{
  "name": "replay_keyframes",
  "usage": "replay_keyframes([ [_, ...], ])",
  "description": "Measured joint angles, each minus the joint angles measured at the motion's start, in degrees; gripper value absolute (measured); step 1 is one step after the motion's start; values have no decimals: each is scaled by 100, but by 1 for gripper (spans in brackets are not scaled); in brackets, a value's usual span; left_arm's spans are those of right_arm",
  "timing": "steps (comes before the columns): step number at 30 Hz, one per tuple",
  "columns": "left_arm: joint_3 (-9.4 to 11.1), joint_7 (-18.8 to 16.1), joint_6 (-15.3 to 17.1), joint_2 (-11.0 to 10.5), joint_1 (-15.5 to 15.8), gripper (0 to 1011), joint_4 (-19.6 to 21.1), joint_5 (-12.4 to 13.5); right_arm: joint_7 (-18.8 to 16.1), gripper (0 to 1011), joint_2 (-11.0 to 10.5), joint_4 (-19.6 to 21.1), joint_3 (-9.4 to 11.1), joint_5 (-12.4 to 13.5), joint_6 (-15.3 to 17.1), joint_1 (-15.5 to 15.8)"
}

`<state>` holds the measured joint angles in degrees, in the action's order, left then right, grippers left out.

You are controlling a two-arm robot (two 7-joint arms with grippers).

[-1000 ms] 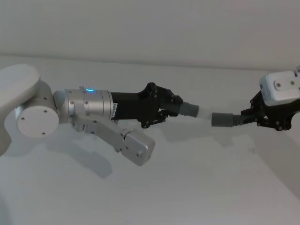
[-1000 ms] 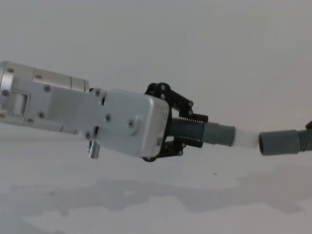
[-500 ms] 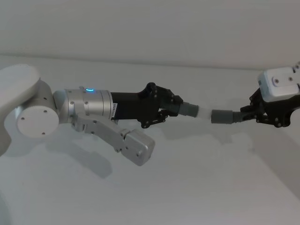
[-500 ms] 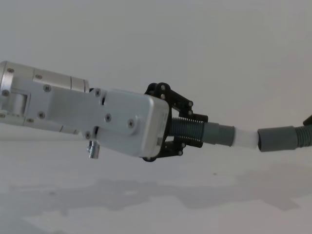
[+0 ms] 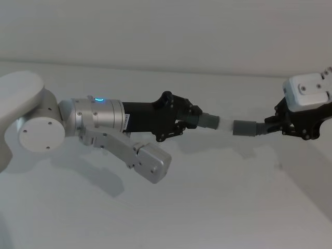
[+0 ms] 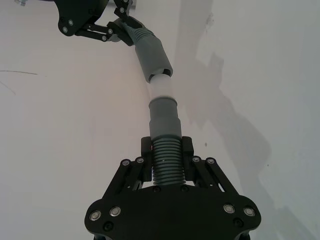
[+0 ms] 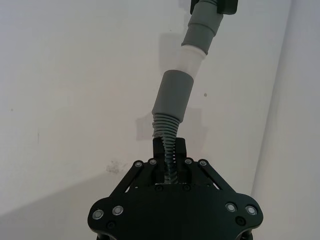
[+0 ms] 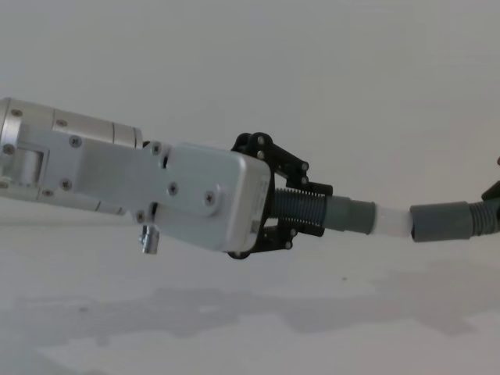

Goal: Use both hands to pick up one end of the pipe from the table, align the ends, and insert them.

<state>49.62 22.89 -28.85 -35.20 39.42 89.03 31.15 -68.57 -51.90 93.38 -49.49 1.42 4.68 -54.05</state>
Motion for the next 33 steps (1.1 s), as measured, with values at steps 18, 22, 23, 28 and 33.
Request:
replay_keyframes([
  [18,0,0,-1,1,0,332,0,0,62,125,15,36,-73,25,118,-58],
  [22,0,0,-1,2,0,332,0,0,96,125,14,61,-76,45,170,-57],
  [23,1,0,-1,2,0,332,0,0,100,125,14,64,-76,48,175,-56],
  [28,1,0,-1,1,0,332,0,0,130,125,11,84,-79,56,215,-52],
  [33,1,0,-1,1,0,332,0,0,142,125,8,95,-81,63,238,-50],
])
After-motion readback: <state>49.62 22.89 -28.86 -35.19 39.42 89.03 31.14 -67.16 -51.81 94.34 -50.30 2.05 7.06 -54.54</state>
